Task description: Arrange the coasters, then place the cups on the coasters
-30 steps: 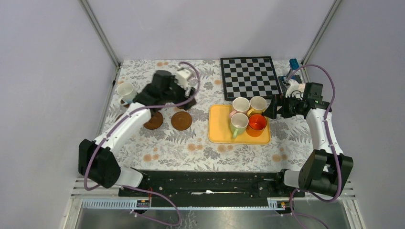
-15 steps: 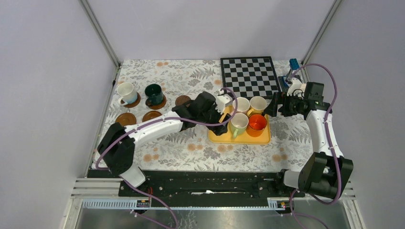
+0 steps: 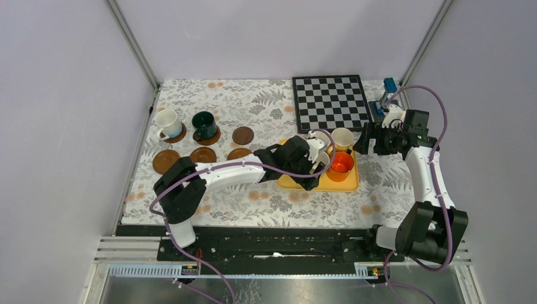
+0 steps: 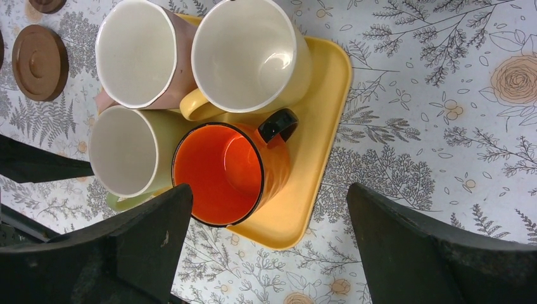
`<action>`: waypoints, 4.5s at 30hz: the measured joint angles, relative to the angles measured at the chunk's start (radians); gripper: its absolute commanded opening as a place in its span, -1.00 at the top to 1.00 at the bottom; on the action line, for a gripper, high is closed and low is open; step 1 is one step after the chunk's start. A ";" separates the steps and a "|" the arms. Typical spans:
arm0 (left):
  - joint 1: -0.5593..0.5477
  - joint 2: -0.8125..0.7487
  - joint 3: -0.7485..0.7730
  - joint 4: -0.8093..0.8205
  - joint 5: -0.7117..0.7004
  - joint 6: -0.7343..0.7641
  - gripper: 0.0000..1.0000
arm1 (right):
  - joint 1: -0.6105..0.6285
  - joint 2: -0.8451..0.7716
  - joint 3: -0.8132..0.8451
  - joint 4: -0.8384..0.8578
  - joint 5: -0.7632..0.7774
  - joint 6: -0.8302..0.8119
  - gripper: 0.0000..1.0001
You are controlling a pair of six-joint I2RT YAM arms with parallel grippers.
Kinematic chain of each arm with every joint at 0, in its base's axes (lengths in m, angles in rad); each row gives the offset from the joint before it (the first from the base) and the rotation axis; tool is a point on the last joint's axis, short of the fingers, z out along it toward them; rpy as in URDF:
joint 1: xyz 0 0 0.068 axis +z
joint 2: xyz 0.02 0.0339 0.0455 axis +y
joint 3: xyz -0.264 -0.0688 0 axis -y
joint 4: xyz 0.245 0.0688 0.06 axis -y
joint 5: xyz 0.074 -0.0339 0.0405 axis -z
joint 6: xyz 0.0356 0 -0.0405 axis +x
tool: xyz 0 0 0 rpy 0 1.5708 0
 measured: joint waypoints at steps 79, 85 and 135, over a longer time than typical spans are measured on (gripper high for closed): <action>0.898 -0.544 -0.150 -0.430 0.232 0.283 1.00 | 0.000 0.002 -0.020 0.013 -0.032 -0.004 -0.97; 1.145 -0.585 -0.208 -0.490 0.301 0.401 1.00 | 0.000 0.009 -0.020 0.011 -0.050 -0.004 -0.97; 1.903 -0.287 -0.211 -0.535 0.770 1.243 1.00 | 0.000 0.113 -0.018 0.002 -0.133 -0.013 -0.97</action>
